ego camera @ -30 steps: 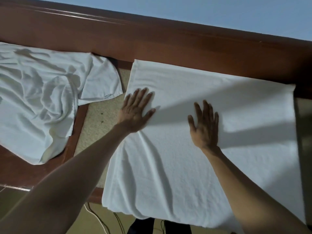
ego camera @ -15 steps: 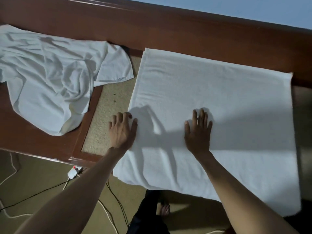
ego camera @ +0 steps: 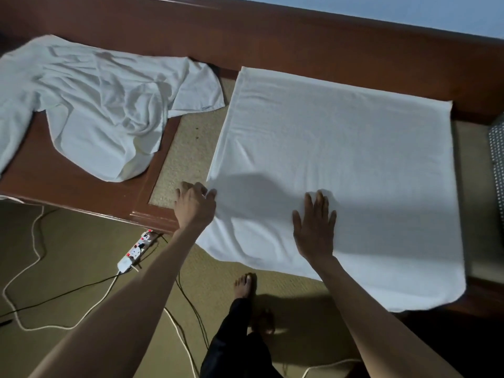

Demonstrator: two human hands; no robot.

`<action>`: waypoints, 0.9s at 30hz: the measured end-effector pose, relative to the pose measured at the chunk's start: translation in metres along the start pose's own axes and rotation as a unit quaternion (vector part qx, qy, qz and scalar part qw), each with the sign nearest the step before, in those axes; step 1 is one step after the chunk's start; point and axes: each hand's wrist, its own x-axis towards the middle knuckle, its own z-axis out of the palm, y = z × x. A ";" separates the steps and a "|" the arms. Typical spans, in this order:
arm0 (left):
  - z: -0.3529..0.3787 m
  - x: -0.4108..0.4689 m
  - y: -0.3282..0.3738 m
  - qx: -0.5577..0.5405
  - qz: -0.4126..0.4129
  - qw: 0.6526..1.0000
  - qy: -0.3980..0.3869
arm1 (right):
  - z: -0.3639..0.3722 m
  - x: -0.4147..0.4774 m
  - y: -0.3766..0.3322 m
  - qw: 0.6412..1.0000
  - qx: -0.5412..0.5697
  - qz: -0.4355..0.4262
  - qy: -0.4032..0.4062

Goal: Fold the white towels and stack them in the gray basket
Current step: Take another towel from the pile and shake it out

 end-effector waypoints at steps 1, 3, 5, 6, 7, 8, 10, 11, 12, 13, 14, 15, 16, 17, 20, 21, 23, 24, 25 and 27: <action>-0.002 -0.002 0.000 -0.028 -0.007 1.000 0.000 | 0.000 -0.004 0.000 1.000 0.002 0.004 0.003; -0.002 -0.008 0.003 -0.096 -0.038 0.994 -0.028 | 0.002 -0.013 -0.002 1.000 0.001 0.018 0.015; -0.003 -0.008 0.002 -0.155 -0.069 0.983 -0.067 | 0.006 -0.021 -0.001 0.999 -0.007 0.035 0.024; -0.006 -0.005 0.000 -0.179 -0.086 0.976 -0.086 | 0.007 -0.024 -0.001 0.999 -0.010 0.045 0.023; -0.011 -0.002 -0.004 -0.199 -0.100 0.969 -0.103 | 0.008 -0.026 0.000 0.998 -0.014 0.051 0.022; -0.016 0.001 -0.011 -0.215 -0.109 0.964 -0.116 | 0.010 -0.027 0.001 0.998 -0.017 0.054 0.023; -0.023 0.005 -0.028 -0.227 -0.109 0.960 -0.121 | 0.012 -0.028 0.003 0.998 -0.024 0.050 0.023; -0.026 0.005 -0.036 -0.221 -0.102 0.963 -0.116 | 0.013 -0.029 0.004 0.998 -0.024 0.049 0.027; -0.027 0.004 -0.040 -0.221 -0.096 0.965 -0.106 | 0.014 -0.028 0.004 0.998 -0.024 0.047 0.035; -0.028 0.002 -0.044 -0.227 -0.093 0.964 -0.098 | 0.015 -0.029 0.004 0.998 -0.024 0.047 0.043; -0.029 -0.001 -0.046 -0.236 -0.089 0.963 -0.096 | 0.015 -0.030 0.003 0.997 -0.026 0.047 0.051; -0.030 -0.003 -0.047 -0.238 -0.084 0.962 -0.106 | 0.015 -0.030 0.003 0.997 -0.026 0.047 0.056; -0.031 -0.006 -0.050 -0.230 -0.080 0.961 -0.131 | 0.015 -0.030 0.003 0.997 -0.024 0.045 0.057; -0.033 -0.008 -0.052 -0.219 -0.073 0.958 -0.169 | 0.014 -0.030 0.003 0.997 -0.021 0.043 0.056; -0.034 -0.011 -0.073 -0.199 -0.042 0.939 -0.278 | 0.014 -0.031 0.003 0.997 -0.012 0.040 0.062; -0.035 -0.010 -0.081 -0.185 -0.030 0.942 -0.279 | 0.014 -0.031 0.003 0.997 -0.011 0.040 0.068; -0.035 -0.009 -0.093 -0.149 -0.002 0.960 -0.236 | 0.014 -0.030 0.002 0.996 -0.009 0.043 0.074; -0.035 -0.010 -0.097 -0.115 0.012 0.972 -0.205 | 0.014 -0.030 0.001 0.996 -0.011 0.047 0.075; -0.035 -0.012 -0.099 -0.071 0.023 0.981 -0.177 | 0.014 -0.030 0.001 0.996 -0.016 0.049 0.079; -0.036 -0.023 -0.099 0.003 0.040 0.991 -0.125 | 0.015 -0.030 0.000 0.994 -0.029 0.047 0.093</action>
